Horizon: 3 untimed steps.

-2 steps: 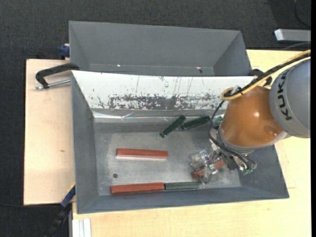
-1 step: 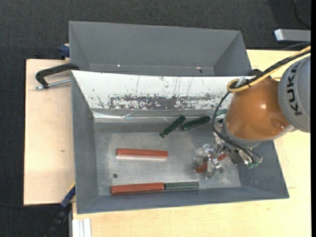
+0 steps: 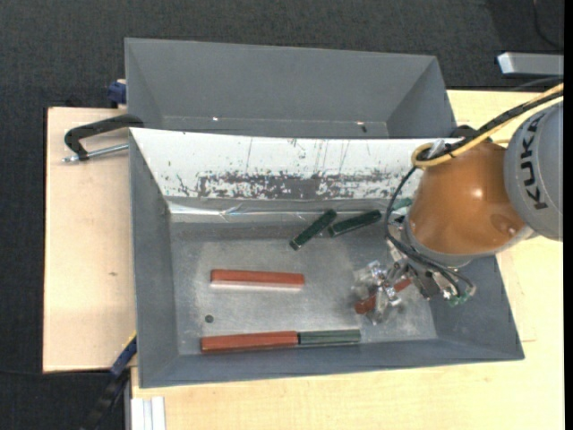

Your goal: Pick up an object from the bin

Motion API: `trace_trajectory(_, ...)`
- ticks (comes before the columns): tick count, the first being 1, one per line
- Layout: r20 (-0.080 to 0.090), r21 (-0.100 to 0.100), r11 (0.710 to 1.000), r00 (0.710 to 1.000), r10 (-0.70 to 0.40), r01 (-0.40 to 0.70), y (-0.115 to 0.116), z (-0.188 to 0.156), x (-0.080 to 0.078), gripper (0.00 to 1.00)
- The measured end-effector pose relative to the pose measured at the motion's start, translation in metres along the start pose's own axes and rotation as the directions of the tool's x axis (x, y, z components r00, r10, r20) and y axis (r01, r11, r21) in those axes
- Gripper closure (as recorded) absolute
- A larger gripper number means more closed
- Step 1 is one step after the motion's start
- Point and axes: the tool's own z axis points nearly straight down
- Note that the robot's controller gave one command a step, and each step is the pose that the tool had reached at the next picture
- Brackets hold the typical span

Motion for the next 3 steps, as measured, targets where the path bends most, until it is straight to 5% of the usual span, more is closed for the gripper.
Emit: trace_trajectory(3,-0.001,0.0,1.0,1.0,0.0,0.0,0.001,-0.026,-0.001,1.0)
